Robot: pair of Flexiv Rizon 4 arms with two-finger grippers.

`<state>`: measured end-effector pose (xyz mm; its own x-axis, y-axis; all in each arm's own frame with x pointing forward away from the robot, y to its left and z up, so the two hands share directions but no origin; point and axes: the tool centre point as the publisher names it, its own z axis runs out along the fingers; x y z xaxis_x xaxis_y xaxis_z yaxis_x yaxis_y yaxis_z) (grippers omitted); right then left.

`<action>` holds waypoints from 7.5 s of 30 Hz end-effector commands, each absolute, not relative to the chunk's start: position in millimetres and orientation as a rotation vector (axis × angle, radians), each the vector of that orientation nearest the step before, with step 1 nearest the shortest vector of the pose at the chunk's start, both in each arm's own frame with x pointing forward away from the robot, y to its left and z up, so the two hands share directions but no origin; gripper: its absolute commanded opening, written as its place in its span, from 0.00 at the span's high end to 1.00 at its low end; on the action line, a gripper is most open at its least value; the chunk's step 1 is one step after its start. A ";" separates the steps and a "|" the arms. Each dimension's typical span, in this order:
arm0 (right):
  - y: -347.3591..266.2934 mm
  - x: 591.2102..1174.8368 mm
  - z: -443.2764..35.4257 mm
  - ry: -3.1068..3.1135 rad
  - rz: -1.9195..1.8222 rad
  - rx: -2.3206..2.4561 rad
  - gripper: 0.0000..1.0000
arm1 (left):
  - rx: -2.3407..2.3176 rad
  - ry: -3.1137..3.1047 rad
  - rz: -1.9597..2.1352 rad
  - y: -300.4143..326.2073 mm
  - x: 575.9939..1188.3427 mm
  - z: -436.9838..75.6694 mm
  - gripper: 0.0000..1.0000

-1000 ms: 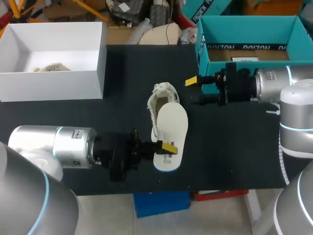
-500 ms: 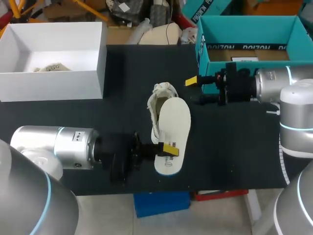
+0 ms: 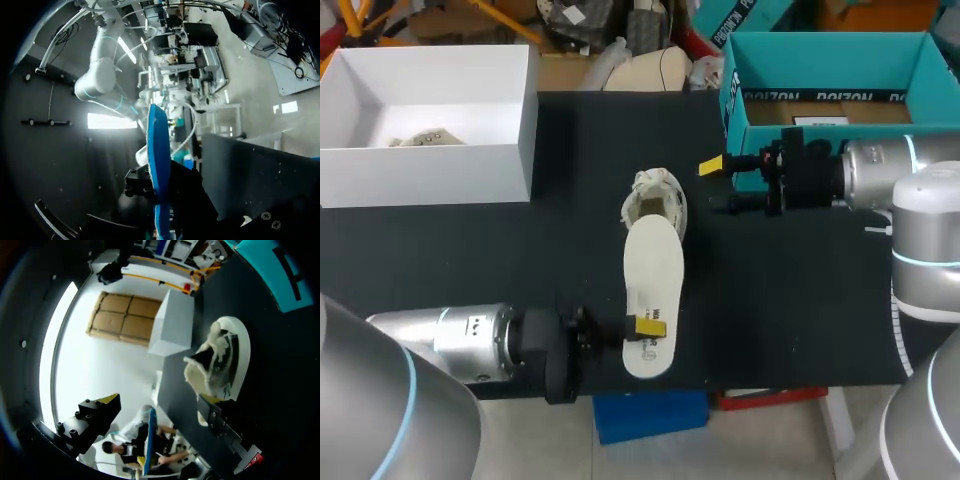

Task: Take the shoe out of the shoebox, open the shoe tongue, remove and reinsert the insole, then place the shoe into the shoebox

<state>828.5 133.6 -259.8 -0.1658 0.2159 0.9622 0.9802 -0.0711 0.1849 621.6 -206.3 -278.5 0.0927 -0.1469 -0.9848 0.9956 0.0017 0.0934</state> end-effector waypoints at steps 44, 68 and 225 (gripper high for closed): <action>149.7 827.0 -270.9 -1.472 -1.248 -1.232 0.00 | 1.235 1.139 -1.080 -223.0 743.7 -293.7 1.00; 198.0 818.2 -293.8 -1.445 -1.186 -1.201 0.61 | 1.235 1.139 -1.080 -223.0 743.7 -293.7 1.00; 201.9 817.8 -296.4 -1.451 -1.153 -1.199 1.00 | 1.857 2.193 0.114 -189.3 815.0 -219.8 0.00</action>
